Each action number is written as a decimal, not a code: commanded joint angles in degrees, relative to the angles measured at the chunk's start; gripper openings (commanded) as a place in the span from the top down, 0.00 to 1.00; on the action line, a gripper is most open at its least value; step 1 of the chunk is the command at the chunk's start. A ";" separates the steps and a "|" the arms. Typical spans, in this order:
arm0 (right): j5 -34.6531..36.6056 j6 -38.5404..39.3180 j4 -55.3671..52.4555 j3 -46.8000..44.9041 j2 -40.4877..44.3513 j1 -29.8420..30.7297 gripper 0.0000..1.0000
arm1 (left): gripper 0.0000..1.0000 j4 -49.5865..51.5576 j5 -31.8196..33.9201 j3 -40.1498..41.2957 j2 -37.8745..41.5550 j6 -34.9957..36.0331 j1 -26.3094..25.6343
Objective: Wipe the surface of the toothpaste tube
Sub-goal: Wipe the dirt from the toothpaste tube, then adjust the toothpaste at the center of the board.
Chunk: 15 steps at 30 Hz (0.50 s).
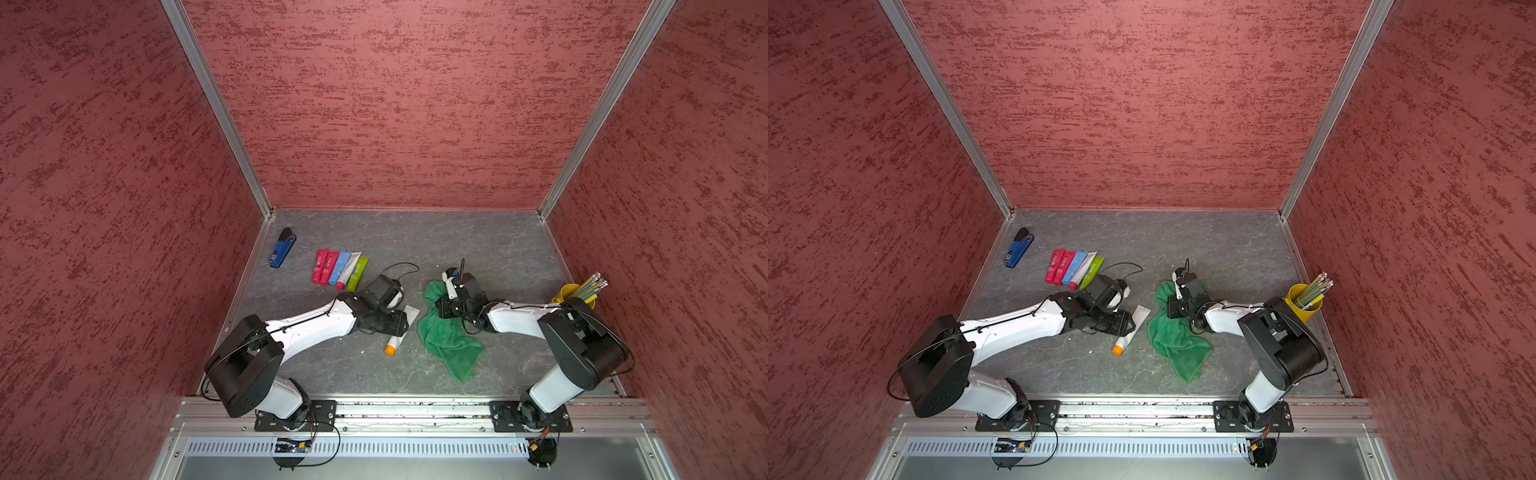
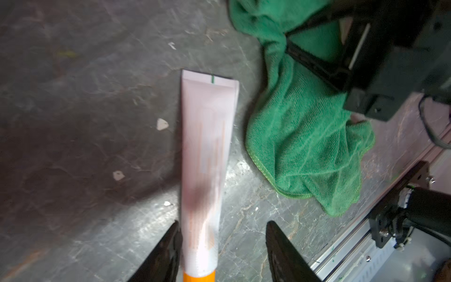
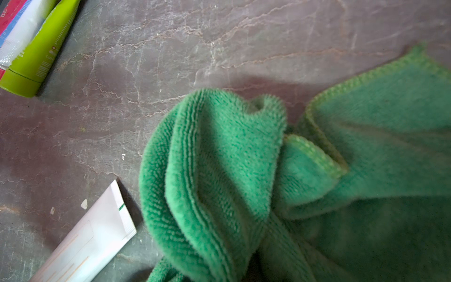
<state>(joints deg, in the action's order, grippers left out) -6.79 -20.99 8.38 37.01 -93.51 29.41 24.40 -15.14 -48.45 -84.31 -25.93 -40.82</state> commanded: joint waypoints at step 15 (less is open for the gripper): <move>-3.67 0.95 -0.99 0.06 -3.20 -0.55 1.00 | 0.61 -6.05 -17.41 4.30 -8.58 2.46 8.04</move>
<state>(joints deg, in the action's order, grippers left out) -8.93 -20.95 9.72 37.08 -94.48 29.10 18.70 -31.66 -44.75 -92.42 -25.06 -32.49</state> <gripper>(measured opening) 0.081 0.399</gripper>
